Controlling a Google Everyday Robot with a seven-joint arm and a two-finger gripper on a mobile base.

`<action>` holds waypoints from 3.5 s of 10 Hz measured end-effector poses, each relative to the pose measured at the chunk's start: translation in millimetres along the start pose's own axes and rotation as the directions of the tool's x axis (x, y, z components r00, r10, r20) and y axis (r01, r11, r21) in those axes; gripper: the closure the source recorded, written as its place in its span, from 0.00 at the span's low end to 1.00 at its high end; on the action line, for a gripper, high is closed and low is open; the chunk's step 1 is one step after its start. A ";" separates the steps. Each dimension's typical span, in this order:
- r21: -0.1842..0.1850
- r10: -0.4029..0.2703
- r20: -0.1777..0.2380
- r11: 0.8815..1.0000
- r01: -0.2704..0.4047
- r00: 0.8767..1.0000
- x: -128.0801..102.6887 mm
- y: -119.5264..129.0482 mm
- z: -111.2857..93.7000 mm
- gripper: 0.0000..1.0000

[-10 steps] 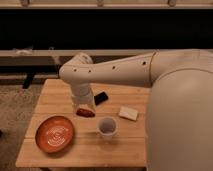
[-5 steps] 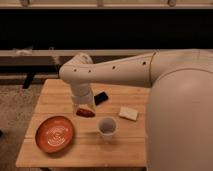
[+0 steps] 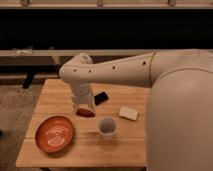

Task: Wipe the white sponge on the table

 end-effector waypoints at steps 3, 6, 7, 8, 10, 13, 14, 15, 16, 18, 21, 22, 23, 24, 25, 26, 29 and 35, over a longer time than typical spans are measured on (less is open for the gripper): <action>-0.023 -0.037 -0.006 0.999 0.037 0.999 -4.8 -18.0 9.3 0.35; -0.056 -0.033 0.004 0.998 0.033 0.999 -27.4 -81.3 34.9 0.35; -0.063 -0.018 0.011 0.998 0.019 1.000 -35.5 -109.2 44.8 0.35; -0.066 0.000 0.016 0.998 0.001 1.000 -41.4 -131.2 52.0 0.35; -0.065 0.050 0.033 0.997 -0.048 0.998 -53.5 -174.4 63.0 0.35; -0.043 0.063 0.017 0.997 -0.063 0.998 -46.5 -222.2 83.9 0.35; -0.041 0.032 0.003 0.999 -0.032 0.999 -42.2 -230.1 94.1 0.35; -0.040 0.000 -0.015 0.999 0.000 1.000 -39.1 -233.3 102.8 0.35; -0.036 -0.031 -0.032 0.999 0.030 0.999 -36.9 -238.1 111.3 0.35; -0.026 -0.069 -0.042 0.997 0.068 0.997 -37.9 -249.1 121.6 0.35; 0.002 -0.161 -0.047 0.987 0.162 0.986 -49.1 -262.5 133.5 0.35; 0.014 -0.187 -0.047 0.982 0.188 0.981 -53.5 -269.3 135.9 0.35; 0.014 -0.216 -0.050 0.976 0.217 0.975 -56.6 -272.7 137.7 0.35; 0.010 -0.248 -0.054 0.968 0.249 0.967 -59.0 -273.1 139.1 0.35; 0.000 -0.292 -0.065 0.956 0.292 0.954 -61.0 -272.4 142.0 0.35; -0.011 -0.317 -0.074 0.948 0.317 0.946 -62.6 -271.9 144.9 0.35; -0.037 -0.334 -0.089 0.942 0.332 0.938 -63.7 -273.0 158.6 0.35; -0.034 -0.324 -0.099 0.946 0.322 0.941 -63.1 -277.6 164.4 0.74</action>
